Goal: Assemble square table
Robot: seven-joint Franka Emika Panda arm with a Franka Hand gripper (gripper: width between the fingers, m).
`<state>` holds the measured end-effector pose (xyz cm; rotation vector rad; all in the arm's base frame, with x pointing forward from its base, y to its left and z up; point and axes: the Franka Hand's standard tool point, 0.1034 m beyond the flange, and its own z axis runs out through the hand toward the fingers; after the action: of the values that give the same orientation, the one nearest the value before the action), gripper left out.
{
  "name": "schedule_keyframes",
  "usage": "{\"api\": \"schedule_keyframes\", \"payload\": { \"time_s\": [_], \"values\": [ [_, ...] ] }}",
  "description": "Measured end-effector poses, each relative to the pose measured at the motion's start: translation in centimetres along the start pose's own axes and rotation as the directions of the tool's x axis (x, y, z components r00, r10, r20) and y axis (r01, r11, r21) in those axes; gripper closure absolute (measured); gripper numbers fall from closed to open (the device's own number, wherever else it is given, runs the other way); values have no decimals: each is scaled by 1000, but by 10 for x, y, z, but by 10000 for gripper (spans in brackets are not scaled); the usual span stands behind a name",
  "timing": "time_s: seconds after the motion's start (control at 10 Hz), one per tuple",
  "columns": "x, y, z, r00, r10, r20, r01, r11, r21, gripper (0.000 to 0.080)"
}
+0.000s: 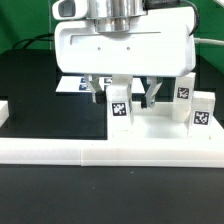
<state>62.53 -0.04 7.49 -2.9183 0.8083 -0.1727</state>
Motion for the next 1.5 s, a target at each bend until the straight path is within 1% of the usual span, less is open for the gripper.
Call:
{"api": "schedule_keyframes", "payload": {
  "time_s": [0.1, 0.2, 0.3, 0.4, 0.5, 0.6, 0.9, 1.0, 1.2, 1.3, 1.5],
  "values": [
    [-1, 0, 0, 998, 69, 2, -69, 998, 0, 150],
    [0, 0, 0, 998, 67, 2, -67, 998, -1, 150],
    [-1, 0, 1, 995, 103, 2, -103, 995, -1, 276],
    [-1, 0, 1, 984, 178, 3, -178, 984, 0, 276],
    [-1, 0, 1, 970, 242, 3, -242, 970, -1, 415],
    [-1, 1, 1, 950, 312, 3, -312, 950, -2, 510],
    [0, 2, 2, 878, 479, 2, -479, 878, -5, 509],
    [0, 3, 2, 793, 609, 0, -609, 793, -10, 509],
    [-1, 4, 2, 607, 794, -10, -794, 607, -13, 509],
    [-2, 4, 2, 487, 874, -8, -874, 486, -15, 509],
    [-3, 4, 3, 287, 958, 14, -958, 287, -10, 509]
  ]
}}
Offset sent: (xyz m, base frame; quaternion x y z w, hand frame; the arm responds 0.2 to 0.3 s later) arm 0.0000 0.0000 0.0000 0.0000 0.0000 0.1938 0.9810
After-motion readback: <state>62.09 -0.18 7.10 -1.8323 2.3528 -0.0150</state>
